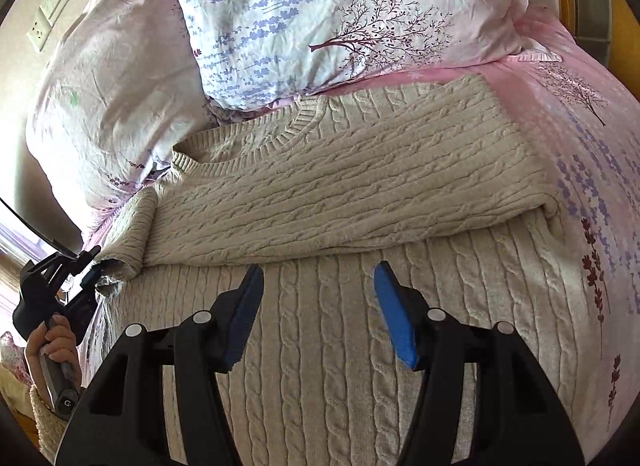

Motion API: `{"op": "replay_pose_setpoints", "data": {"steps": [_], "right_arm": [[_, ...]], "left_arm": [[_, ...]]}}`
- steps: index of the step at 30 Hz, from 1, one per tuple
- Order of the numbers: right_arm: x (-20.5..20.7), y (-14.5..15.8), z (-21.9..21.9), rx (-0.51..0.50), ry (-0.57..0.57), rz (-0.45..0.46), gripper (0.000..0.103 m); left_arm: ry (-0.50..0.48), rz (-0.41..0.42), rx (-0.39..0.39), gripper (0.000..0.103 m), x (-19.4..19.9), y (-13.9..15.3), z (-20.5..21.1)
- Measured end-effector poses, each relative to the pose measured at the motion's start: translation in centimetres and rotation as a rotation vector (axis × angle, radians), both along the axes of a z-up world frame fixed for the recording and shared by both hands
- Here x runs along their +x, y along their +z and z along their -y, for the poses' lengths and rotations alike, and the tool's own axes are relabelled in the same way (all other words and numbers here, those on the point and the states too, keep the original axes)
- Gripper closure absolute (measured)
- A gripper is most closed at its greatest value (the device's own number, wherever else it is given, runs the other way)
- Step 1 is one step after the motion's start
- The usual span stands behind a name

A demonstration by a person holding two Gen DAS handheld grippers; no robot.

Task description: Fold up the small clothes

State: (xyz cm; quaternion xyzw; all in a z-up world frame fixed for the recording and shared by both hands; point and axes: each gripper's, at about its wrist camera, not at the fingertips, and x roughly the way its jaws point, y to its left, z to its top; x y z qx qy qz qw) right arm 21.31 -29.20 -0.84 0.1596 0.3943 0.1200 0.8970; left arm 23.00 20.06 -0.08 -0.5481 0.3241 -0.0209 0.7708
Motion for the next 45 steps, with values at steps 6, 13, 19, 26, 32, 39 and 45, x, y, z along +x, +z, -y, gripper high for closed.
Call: {"op": "replay_pose_setpoints", "data": {"steps": [6, 13, 19, 26, 32, 39, 45], "right_arm": [[-0.3, 0.0, 1.9, 0.023, -0.052, 0.042, 0.043], [1.0, -0.4, 4.9, 0.112, -0.102, 0.018, 0.044], [3.1, 0.2, 5.0, 0.203, -0.014, -0.024, 0.050], [5.8, -0.5, 4.1, 0.180, -0.045, -0.085, 0.061], [5.7, -1.2, 2.8, 0.128, 0.013, -0.071, 0.079], [5.1, 1.8, 0.6, 0.000, 0.046, 0.105, 0.096], [5.0, 4.5, 0.6, -0.090, -0.042, 0.229, 0.096]], "left_arm": [[-0.252, 0.188, 0.237, 0.094, 2.5, 5.6, 8.0], [-0.836, 0.283, 0.443, 0.067, 2.6, 5.9, 22.4], [-0.709, 0.258, 0.493, 0.053, 1.1, 6.4, 15.6], [-0.345, 0.021, 0.645, 0.052, 1.1, 4.7, 2.1], [-0.356, -0.108, 0.569, 0.052, 2.1, 1.0, -1.0], [-0.359, -0.080, 0.561, 0.061, 2.5, 0.9, 0.3], [-0.362, -0.073, 0.572, 0.063, 2.4, 0.9, 1.0]]}}
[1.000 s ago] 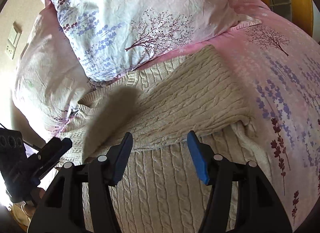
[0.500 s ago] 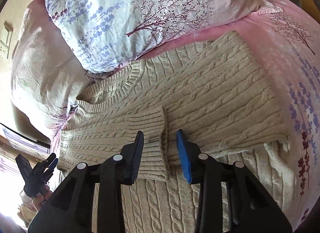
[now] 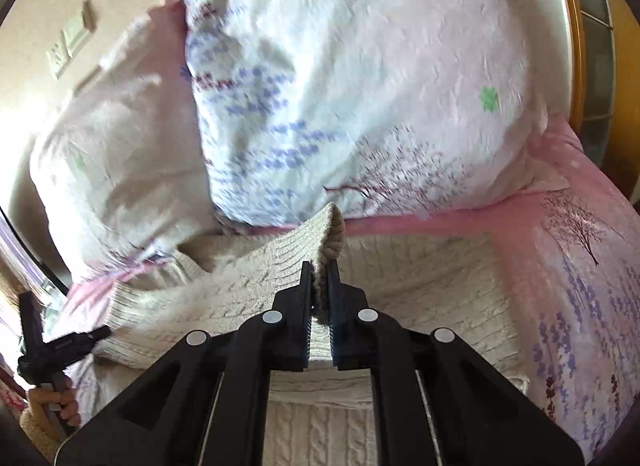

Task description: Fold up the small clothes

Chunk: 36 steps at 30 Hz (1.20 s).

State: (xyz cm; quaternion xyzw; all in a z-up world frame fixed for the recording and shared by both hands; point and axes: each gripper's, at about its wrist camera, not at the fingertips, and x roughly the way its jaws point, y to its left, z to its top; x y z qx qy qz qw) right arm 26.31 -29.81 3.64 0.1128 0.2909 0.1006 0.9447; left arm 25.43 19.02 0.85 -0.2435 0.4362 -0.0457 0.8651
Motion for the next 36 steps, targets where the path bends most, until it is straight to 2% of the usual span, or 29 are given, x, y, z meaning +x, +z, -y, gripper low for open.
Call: {"op": "replay_pose_setpoints", "data": {"steps": [2, 3, 7, 10, 15, 17, 18, 22, 24, 27, 30, 36], "right_arm": [[1.8, -2.8, 0.7, 0.012, -0.029, -0.135, 0.096], [2.1, -3.8, 1.1, 0.030, -0.036, -0.161, 0.096], [2.0, -3.8, 1.8, 0.079, -0.041, -0.134, 0.096], [1.8, -3.0, 1.3, 0.070, -0.038, -0.101, 0.096], [3.6, -5.0, 0.9, 0.017, -0.067, -0.174, 0.096], [3.5, -5.0, 1.0, 0.020, -0.063, -0.169, 0.095], [3.2, -4.7, 1.2, 0.035, -0.060, -0.170, 0.094], [0.5, -2.8, 2.0, 0.094, -0.024, -0.099, 0.074], [-0.4, -2.5, 1.5, 0.084, 0.023, -0.088, 0.074], [-0.4, -3.2, 0.6, 0.070, 0.077, -0.122, 0.074], [0.6, -4.9, -0.2, 0.040, 0.071, -0.196, 0.074], [1.1, -5.6, -0.1, 0.059, 0.079, -0.193, 0.073]], "left_arm": [[0.000, 0.003, 0.008, 0.064, 0.0, 0.0, 0.1], [-0.001, 0.004, 0.010, 0.064, -0.1, 0.0, 0.2], [-0.002, 0.001, 0.005, 0.065, 0.0, 0.0, 0.2], [-0.001, 0.002, 0.002, 0.065, 0.0, -0.1, 0.1], [0.004, 0.001, -0.002, 0.065, 0.0, 0.1, 0.0], [0.004, -0.003, -0.009, 0.065, -0.2, 0.2, 0.0], [0.002, -0.006, -0.012, 0.065, -0.2, 0.2, 0.0], [-0.004, -0.018, -0.026, 0.065, -0.6, 0.4, -0.1], [-0.008, -0.019, -0.028, 0.065, -0.8, 0.5, -0.1], [-0.012, -0.018, -0.019, 0.065, -1.0, 0.6, 0.0], [-0.009, -0.020, 0.001, 0.068, -1.0, 0.7, 0.1], [-0.025, -0.013, 0.045, 0.071, -0.7, 0.6, 0.3]]}}
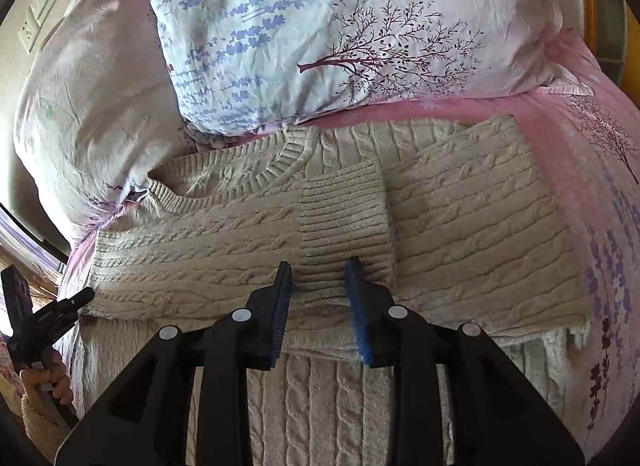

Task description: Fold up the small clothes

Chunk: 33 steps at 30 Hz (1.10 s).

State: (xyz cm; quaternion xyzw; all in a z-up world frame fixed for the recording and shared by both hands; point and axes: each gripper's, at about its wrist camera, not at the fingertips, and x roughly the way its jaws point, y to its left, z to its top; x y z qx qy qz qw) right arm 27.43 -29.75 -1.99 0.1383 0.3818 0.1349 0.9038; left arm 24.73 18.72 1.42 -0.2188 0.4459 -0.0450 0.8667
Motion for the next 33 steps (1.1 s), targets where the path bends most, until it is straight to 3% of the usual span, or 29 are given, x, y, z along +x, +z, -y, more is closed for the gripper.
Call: {"op": "replay_pose_setpoints", "data": {"steps": [7, 9, 11, 13, 14, 16, 18, 24, 27, 33], "right_arm": [[0.3, -0.3, 2.0, 0.155, 0.011, -0.068, 0.072], [-0.1, -0.2, 1.7, 0.129, 0.013, -0.073, 0.072], [-0.8, 0.0, 1.1, 0.066, 0.010, -0.074, 0.072], [-1.8, 0.3, 1.4, 0.055, -0.015, -0.087, 0.071], [-2.6, 0.6, 2.2, 0.084, -0.022, -0.075, 0.070], [-4.5, 1.3, 4.5, 0.138, -0.042, -0.038, 0.052], [-6.8, 1.6, 7.2, 0.153, -0.064, -0.001, 0.044], [-13.1, -1.2, 13.7, 0.208, -0.074, -0.006, 0.043], [-15.8, -3.1, 15.4, 0.238, -0.066, -0.021, 0.043], [-19.6, -6.0, 16.1, 0.323, -0.022, -0.064, 0.044]], "left_arm": [[-0.025, -0.002, 0.006, 0.070, 0.0, -0.1, 0.1], [-0.025, -0.007, 0.075, 0.077, -0.3, 0.0, 0.6], [-0.037, -0.001, 0.180, 0.077, -0.6, 0.1, 1.7], [-0.035, -0.012, 0.229, 0.073, -1.3, 0.3, 2.2], [-0.029, -0.018, 0.219, 0.070, -1.8, 0.5, 1.9], [-0.055, 0.012, 0.164, 0.068, -3.5, 1.2, 1.2], [-0.104, 0.050, 0.115, 0.059, -5.9, 2.1, 0.7], [-0.220, 0.102, -0.038, 0.052, -13.0, 2.8, 0.0], [-0.221, 0.084, -0.137, 0.052, -15.4, 1.7, -0.3], [-0.198, 0.026, -0.240, 0.053, -18.5, -0.5, -0.5]]}}
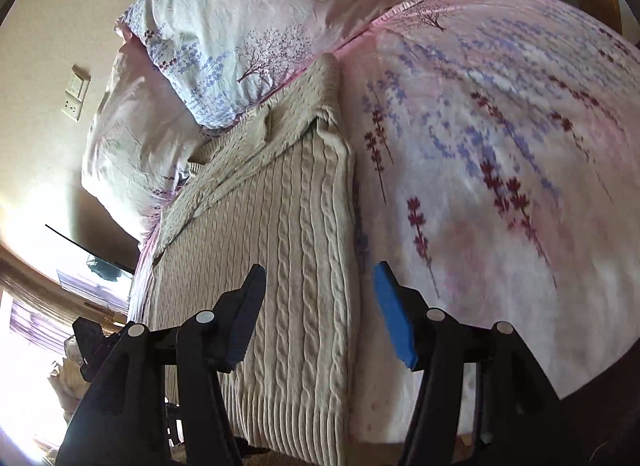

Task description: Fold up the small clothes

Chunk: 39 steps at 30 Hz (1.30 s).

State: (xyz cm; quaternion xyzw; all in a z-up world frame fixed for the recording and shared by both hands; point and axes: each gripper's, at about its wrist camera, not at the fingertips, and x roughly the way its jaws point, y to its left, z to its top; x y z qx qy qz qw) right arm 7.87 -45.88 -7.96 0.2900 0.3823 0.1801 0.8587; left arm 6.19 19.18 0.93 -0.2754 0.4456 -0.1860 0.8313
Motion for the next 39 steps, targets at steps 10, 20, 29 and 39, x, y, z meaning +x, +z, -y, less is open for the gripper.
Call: {"op": "replay_pose_setpoints", "data": {"steps": [10, 20, 29, 39], "right_arm": [[-3.9, -2.3, -0.4, 0.095, 0.082, -0.022, 0.060], [-6.3, -2.8, -1.9, 0.116, 0.181, 0.003, 0.068], [-7.1, -2.7, -2.9, 0.098, 0.206, 0.033, 0.092], [-8.2, 3.1, -2.4, 0.012, 0.070, 0.318, 0.096]], "left_arm": [[-0.026, 0.000, -0.076, 0.058, -3.9, -0.7, 0.9], [-0.070, -0.023, -0.163, 0.067, -6.8, -1.4, 1.9], [-0.093, -0.063, -0.154, 0.094, -7.0, -2.0, 2.7], [-0.064, 0.114, -0.050, 0.097, -5.9, 2.6, 2.0]]}}
